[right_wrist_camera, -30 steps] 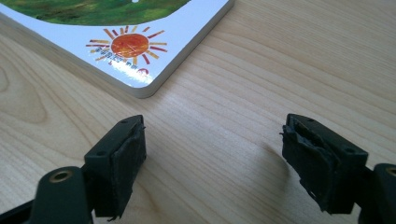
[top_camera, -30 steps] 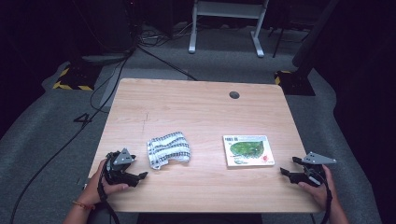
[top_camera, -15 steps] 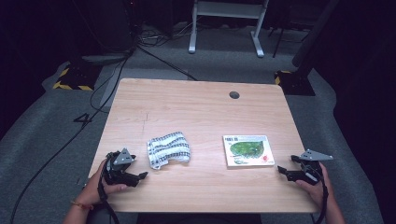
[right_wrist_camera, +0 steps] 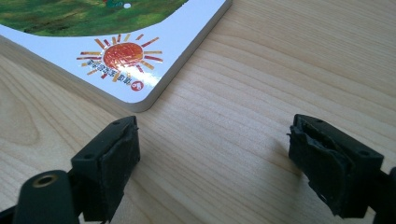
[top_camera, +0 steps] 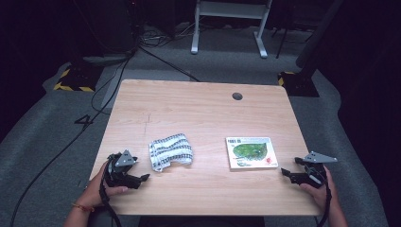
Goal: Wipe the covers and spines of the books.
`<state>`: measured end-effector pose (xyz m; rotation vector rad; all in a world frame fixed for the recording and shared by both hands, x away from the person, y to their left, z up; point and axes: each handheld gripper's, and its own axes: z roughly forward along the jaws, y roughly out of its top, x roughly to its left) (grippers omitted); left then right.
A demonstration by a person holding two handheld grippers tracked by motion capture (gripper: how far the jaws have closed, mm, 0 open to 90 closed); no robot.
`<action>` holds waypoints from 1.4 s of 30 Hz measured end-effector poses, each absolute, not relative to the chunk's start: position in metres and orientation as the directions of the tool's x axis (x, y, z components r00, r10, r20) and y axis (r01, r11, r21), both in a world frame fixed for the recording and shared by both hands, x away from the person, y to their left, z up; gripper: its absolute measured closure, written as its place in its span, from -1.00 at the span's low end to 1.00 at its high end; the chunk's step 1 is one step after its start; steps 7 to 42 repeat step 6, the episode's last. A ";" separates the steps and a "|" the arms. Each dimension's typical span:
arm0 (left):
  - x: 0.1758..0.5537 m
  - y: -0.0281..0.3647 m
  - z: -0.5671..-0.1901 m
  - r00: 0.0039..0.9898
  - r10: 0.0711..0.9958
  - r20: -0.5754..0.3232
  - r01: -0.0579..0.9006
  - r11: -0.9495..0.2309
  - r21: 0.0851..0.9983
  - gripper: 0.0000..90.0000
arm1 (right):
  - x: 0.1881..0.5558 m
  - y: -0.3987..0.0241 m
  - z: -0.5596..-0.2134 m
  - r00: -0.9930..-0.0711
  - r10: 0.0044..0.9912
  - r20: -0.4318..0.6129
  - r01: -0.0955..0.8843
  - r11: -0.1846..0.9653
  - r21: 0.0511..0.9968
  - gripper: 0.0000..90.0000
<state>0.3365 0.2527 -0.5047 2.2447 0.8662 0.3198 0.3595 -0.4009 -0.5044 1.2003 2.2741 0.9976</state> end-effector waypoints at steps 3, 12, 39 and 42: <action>0.336 0.253 -0.505 0.746 0.666 -0.021 0.493 -0.531 0.689 -0.67 | 0.359 -0.401 -0.504 -0.562 0.827 -0.005 0.557 0.382 0.737 -0.63; 0.336 0.253 -0.505 0.746 0.666 -0.022 0.494 -0.531 0.689 -0.67 | 0.359 -0.401 -0.504 -0.561 0.828 -0.005 0.557 0.382 0.738 -0.63; 0.336 0.253 -0.505 0.746 0.666 -0.022 0.494 -0.531 0.689 -0.67 | 0.359 -0.401 -0.504 -0.561 0.828 -0.005 0.557 0.382 0.738 -0.63; 0.336 0.253 -0.505 0.746 0.666 -0.022 0.494 -0.531 0.689 -0.67 | 0.359 -0.401 -0.504 -0.561 0.828 -0.005 0.557 0.382 0.738 -0.63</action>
